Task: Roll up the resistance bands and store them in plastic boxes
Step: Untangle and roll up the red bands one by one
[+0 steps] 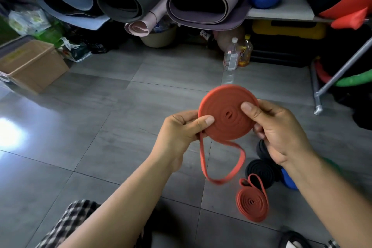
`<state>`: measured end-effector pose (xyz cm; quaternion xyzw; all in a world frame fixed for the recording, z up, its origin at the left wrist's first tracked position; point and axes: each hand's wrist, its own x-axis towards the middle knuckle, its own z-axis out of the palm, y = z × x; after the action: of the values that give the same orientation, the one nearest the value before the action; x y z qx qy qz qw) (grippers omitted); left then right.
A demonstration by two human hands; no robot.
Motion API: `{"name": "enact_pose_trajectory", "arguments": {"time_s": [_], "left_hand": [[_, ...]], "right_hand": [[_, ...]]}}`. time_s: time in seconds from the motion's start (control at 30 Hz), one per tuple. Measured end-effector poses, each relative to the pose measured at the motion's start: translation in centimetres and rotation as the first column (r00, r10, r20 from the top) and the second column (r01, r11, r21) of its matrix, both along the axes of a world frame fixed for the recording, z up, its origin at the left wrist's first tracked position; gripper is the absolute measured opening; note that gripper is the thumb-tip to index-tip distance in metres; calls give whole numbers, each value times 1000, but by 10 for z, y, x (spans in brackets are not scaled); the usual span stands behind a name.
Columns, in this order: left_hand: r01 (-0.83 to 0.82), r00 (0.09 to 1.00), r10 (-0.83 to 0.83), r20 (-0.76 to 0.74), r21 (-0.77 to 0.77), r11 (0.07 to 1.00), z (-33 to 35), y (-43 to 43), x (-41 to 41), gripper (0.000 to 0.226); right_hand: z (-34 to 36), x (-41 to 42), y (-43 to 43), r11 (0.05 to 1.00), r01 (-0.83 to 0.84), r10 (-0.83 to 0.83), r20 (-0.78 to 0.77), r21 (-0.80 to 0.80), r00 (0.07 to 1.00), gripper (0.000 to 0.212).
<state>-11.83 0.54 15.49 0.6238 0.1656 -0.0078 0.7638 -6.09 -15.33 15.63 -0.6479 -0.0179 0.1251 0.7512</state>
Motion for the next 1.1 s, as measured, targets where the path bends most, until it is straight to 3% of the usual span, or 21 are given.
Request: {"name": "enact_pose_trajectory", "arguments": {"time_s": [0.17,0.27,0.33,0.37,0.43,0.47,0.5,0.57,0.67,0.73,0.8,0.93,1.1], "left_hand": [[-78,996,83,31,-153,985,-8,-20,-2,28],[-128,990,135,49,-128,983,-6,-17,2,15],[-123,990,120,69,43,991,-4,-8,5,11],[-98,993,84,80,201,975,-3,-4,6,12],[5,994,-66,88,568,823,-2,2,5,8],[55,987,-146,70,700,712,-2,2,4,5],[93,977,-207,50,778,622,-3,1,1,4],[157,959,-283,11,812,563,-4,-3,-2,4],[169,964,-264,15,734,658,-3,-3,-1,7],[141,981,-190,33,549,824,-2,-1,1,11],[117,991,-134,27,346,931,-1,1,3,15],[55,998,-59,33,117,992,-2,-2,5,11],[-11,1000,10,-22,-78,997,-8,-12,5,10]], "right_hand": [[-12,-10,10,946,153,-79,-252,287,965,23],[-17,-14,11,942,101,10,-328,321,945,16],[-15,-7,3,990,-47,80,-257,132,963,22],[-15,-1,-3,991,-117,107,-147,-61,983,29],[-9,8,-17,866,-98,211,180,-490,961,50],[-6,11,-22,773,-55,322,316,-632,893,56],[-3,12,-23,694,-45,445,379,-719,811,57],[1,9,-20,594,-101,597,353,-799,721,42],[-3,8,-19,613,-119,575,338,-781,745,19],[-2,11,-21,718,-162,481,314,-677,819,19],[0,11,-22,858,-216,356,236,-467,904,21],[2,9,-20,976,-177,188,80,-130,979,13],[-3,7,-14,1000,7,-8,-80,-7,997,7]]}}
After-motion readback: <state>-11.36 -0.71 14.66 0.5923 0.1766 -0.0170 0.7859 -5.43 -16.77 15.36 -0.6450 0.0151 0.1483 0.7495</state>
